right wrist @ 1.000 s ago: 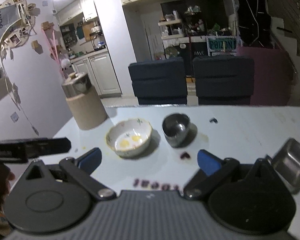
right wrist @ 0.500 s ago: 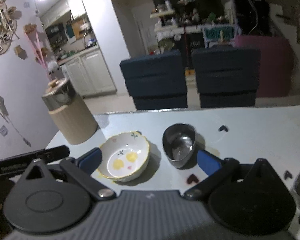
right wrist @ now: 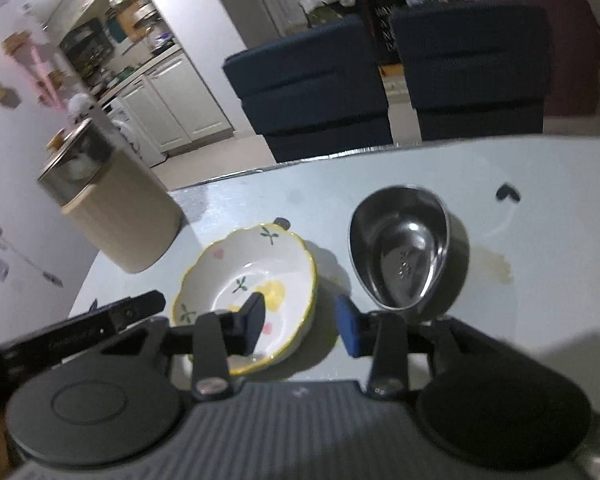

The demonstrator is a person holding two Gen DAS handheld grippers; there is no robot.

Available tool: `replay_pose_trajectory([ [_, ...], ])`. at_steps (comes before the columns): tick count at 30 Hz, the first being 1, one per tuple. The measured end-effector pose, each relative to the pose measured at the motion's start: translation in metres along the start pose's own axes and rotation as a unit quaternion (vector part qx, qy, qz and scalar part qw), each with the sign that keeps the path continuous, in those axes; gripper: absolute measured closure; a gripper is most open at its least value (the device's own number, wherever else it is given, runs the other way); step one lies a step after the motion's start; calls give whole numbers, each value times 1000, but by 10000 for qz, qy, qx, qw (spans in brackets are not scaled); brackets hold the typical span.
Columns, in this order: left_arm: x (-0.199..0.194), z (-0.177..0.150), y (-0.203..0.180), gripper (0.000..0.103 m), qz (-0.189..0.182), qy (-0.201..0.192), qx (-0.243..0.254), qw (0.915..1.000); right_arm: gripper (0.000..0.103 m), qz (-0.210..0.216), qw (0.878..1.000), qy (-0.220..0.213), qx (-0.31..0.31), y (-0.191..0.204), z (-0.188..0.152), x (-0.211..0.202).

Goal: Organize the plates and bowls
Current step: 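Move both grippers to the rim of the yellow-rimmed floral bowl, then close the left gripper on the floral bowl rim while the right gripper grips its rim, then lift the floral bowl with both grippers and carry it toward the cream bowl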

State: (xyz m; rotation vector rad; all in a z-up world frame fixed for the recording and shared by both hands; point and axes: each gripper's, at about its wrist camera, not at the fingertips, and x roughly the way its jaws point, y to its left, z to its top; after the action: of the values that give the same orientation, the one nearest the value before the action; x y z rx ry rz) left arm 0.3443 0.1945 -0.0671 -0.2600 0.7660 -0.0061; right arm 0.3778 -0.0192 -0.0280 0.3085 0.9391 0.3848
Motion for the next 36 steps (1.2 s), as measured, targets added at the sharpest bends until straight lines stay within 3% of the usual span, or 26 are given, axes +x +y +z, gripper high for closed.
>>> replay_pose_trajectory([
  [6, 23, 3, 1, 62, -103, 117, 39, 9999, 58, -188, 9997, 148, 79, -1, -1, 23],
  [11, 38, 3, 3, 80, -123, 199, 36, 9997, 75, -178, 9994, 255, 181, -4, -2, 37],
  [20, 55, 1, 10, 93, -176, 359, 44, 9992, 85, -256, 9994, 234, 64, 2, -5, 51],
  [31, 57, 1, 14, 95, -322, 570, 31, 9978, 85, -282, 9989, 363, -27, 5, -8, 65],
  [36, 52, -3, 5, 95, -257, 578, 309, 9975, 86, -381, 9988, 309, -58, 8, -10, 64],
])
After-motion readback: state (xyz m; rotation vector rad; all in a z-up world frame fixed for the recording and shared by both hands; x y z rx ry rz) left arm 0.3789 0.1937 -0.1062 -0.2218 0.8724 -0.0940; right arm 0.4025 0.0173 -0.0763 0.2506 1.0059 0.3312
